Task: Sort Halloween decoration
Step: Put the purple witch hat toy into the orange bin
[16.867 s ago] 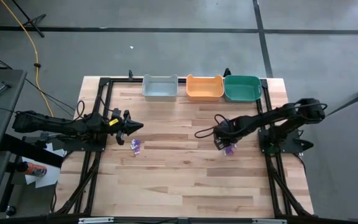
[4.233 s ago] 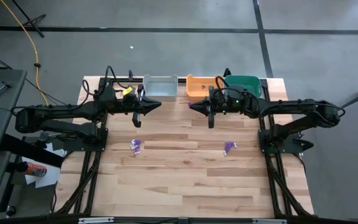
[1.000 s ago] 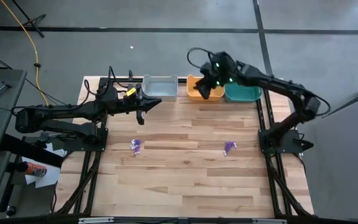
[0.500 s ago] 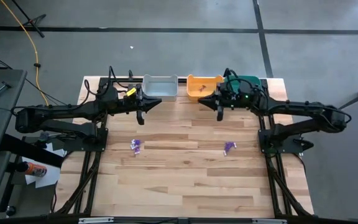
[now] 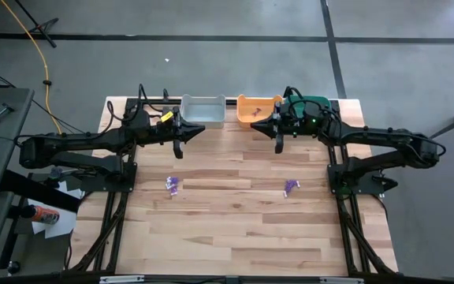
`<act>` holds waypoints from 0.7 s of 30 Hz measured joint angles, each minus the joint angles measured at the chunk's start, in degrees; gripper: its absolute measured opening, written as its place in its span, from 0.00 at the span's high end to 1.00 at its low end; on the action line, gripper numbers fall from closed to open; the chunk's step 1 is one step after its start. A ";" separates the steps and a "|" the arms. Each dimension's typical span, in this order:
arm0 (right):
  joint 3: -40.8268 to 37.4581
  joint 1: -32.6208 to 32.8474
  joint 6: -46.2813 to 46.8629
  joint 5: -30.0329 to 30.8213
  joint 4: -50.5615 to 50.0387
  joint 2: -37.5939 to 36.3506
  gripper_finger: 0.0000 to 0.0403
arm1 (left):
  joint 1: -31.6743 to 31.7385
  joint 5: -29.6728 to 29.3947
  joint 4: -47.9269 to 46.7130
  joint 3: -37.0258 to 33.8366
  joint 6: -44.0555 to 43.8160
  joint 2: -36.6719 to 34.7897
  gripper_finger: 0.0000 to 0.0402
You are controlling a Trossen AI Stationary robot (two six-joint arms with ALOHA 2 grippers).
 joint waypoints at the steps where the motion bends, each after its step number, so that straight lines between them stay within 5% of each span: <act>1: 0.00 0.00 0.00 -0.04 0.02 0.00 1.00 | 0.00 0.00 0.00 0.00 0.00 0.00 1.00; 8: 0.02 0.00 1.58 -0.13 -1.21 0.00 1.00 | 0.01 -2.28 -3.77 0.12 2.46 -0.07 0.99; 21: 0.04 -0.04 1.95 1.16 -4.90 0.02 1.00 | -6.52 -4.65 -57.14 12.18 -5.03 0.28 0.68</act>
